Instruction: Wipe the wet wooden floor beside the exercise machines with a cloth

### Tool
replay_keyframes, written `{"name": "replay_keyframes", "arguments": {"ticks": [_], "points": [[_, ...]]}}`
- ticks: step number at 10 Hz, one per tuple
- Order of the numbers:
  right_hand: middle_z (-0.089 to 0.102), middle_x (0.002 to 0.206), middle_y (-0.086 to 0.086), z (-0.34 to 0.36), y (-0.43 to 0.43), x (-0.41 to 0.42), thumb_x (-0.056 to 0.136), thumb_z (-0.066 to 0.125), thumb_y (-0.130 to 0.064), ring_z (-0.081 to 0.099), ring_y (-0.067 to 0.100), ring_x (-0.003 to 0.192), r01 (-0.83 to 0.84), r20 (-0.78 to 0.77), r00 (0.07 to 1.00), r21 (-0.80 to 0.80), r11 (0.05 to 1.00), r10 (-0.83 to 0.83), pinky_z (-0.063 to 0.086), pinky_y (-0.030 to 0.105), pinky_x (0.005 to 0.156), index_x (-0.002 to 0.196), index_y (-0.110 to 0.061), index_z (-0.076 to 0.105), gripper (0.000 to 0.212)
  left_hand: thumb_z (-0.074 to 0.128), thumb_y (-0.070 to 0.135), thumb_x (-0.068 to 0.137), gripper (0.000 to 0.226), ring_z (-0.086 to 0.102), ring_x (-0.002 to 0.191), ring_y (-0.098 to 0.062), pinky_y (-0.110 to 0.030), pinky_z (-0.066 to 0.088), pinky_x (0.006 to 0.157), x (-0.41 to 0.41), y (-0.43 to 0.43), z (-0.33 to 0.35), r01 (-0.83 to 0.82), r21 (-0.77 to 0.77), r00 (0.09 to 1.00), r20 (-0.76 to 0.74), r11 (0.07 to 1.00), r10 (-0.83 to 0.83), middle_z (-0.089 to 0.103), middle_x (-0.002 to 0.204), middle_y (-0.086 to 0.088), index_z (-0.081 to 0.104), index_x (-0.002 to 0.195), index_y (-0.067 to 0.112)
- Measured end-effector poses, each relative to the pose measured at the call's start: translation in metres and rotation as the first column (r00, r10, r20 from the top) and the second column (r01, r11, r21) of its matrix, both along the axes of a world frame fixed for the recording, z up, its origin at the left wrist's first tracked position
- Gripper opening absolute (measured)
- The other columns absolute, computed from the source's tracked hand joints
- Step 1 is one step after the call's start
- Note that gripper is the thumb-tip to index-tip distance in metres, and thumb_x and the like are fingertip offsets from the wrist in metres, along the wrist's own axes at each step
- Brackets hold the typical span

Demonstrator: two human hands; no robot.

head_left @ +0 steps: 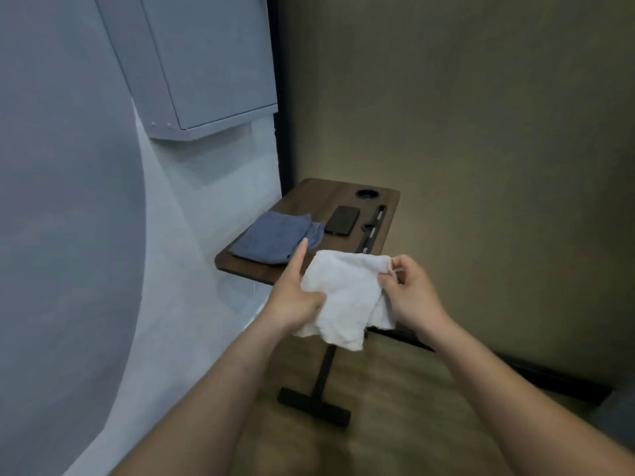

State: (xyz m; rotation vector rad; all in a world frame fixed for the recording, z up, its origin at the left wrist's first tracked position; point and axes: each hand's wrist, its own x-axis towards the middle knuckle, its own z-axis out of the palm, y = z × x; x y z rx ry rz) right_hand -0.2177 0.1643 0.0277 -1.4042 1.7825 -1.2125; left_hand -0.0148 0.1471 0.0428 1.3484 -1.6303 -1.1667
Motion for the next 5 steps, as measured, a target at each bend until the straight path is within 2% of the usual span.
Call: {"name": "replay_keyframes", "arguments": {"ticks": [1, 2, 3, 4, 5], "points": [[0.068, 0.102, 0.002, -0.012, -0.075, -0.010, 0.097, 0.056, -0.022, 0.065, 0.026, 0.093, 0.009, 0.049, 0.999, 0.062, 0.998, -0.012, 0.055, 0.040, 0.080, 0.094, -0.024, 0.056, 0.004, 0.061, 0.003, 0.089, 0.089, 0.053, 0.119, -0.011, -0.029, 0.045, 0.099, -0.017, -0.077, -0.008, -0.050, -0.024, 0.997, 0.055, 0.998, 0.051, 0.040, 0.147, 0.009, 0.015, 0.155, 0.040], [0.058, 0.129, 0.004, -0.035, -0.132, -0.018, 0.096, 0.058, -0.025, 0.061, 0.027, 0.109, -0.009, -0.169, 0.985, 0.162, 0.987, 0.037, 0.052, 0.038, 0.091, 0.119, -0.023, 0.055, 0.023, 0.057, 0.013, 0.094, 0.076, 0.045, 0.126, -0.021, -0.029, 0.038, 0.097, -0.028, -0.136, -0.023, -0.008, -0.128, 0.887, 0.458, 0.992, 0.066, 0.038, 0.146, 0.002, 0.019, 0.155, 0.037], [0.040, 0.149, 0.006, -0.067, -0.161, -0.016, 0.098, 0.054, -0.027, 0.048, 0.028, 0.127, -0.142, -0.554, 0.802, 0.183, 0.973, 0.221, 0.045, 0.036, 0.101, 0.140, -0.020, 0.050, 0.043, 0.052, 0.024, 0.094, 0.046, 0.040, 0.127, -0.024, -0.040, 0.034, 0.103, -0.031, -0.180, -0.053, 0.328, -0.193, 0.476, 0.879, 0.925, 0.014, 0.041, 0.142, -0.001, 0.045, 0.139, 0.030], [0.060, 0.133, 0.010, -0.085, -0.161, -0.010, 0.096, 0.044, -0.031, 0.057, 0.032, 0.118, -0.301, -0.727, 0.606, 0.165, 0.939, 0.322, 0.049, 0.036, 0.098, 0.124, -0.017, 0.067, 0.039, 0.045, 0.028, 0.094, 0.029, 0.047, 0.115, -0.022, -0.042, 0.032, 0.100, -0.034, -0.193, -0.067, 0.506, -0.137, 0.344, 0.937, 0.852, -0.054, 0.052, 0.128, 0.000, 0.055, 0.121, 0.025], [0.070, 0.118, 0.011, -0.095, -0.161, -0.008, 0.092, 0.038, -0.036, 0.065, 0.031, 0.108, -0.340, -0.768, 0.516, 0.223, 0.914, 0.380, 0.055, 0.036, 0.093, 0.110, -0.018, 0.074, 0.044, 0.047, 0.034, 0.090, 0.025, 0.054, 0.102, -0.021, -0.041, 0.029, 0.097, -0.041, -0.218, -0.065, 0.640, -0.058, 0.211, 0.972, 0.766, -0.103, 0.056, 0.111, 0.001, 0.056, 0.110, 0.024]]}}
